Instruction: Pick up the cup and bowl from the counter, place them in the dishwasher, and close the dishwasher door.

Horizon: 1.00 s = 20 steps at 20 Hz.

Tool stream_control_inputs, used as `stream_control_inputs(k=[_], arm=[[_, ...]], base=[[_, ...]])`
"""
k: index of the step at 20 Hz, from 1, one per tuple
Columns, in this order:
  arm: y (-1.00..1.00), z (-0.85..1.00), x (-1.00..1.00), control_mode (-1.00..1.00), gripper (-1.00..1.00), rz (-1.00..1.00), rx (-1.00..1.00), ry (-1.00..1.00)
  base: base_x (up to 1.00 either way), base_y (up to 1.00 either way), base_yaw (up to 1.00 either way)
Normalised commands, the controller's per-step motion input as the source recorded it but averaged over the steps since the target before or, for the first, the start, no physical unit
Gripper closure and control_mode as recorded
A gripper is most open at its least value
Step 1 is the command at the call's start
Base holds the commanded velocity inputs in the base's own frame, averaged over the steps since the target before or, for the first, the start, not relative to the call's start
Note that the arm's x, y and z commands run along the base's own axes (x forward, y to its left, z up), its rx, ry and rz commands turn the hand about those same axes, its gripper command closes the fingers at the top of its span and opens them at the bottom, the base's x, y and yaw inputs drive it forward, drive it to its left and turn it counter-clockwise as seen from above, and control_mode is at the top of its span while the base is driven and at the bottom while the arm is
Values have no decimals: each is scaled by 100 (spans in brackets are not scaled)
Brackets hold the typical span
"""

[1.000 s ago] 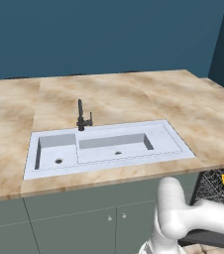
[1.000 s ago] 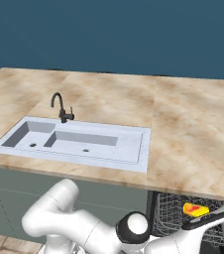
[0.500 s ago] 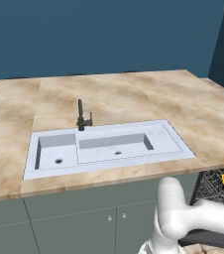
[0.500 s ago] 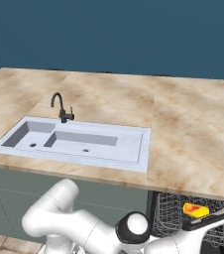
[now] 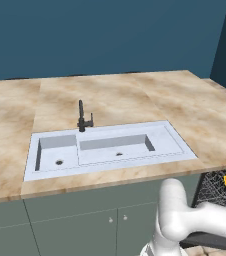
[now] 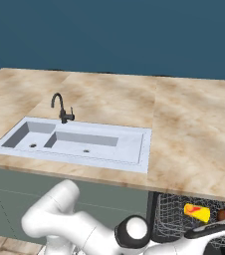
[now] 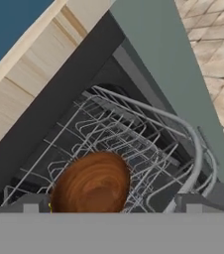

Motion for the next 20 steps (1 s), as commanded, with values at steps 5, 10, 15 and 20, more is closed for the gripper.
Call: stream_control_inputs(k=[5, 10, 15, 20], arm=[[-1, 0, -50, -100, -100, 0, 0, -1], [5, 0, -67, -100, -100, 0, 0, -2], [42, -1, -71, -100, -100, 0, 0, -3], [69, -2, -68, -100, -100, 0, 0, -5]], base=[[0, 0, 0], [0, 0, 0], [0, 0, 0], [0, 0, 0]])
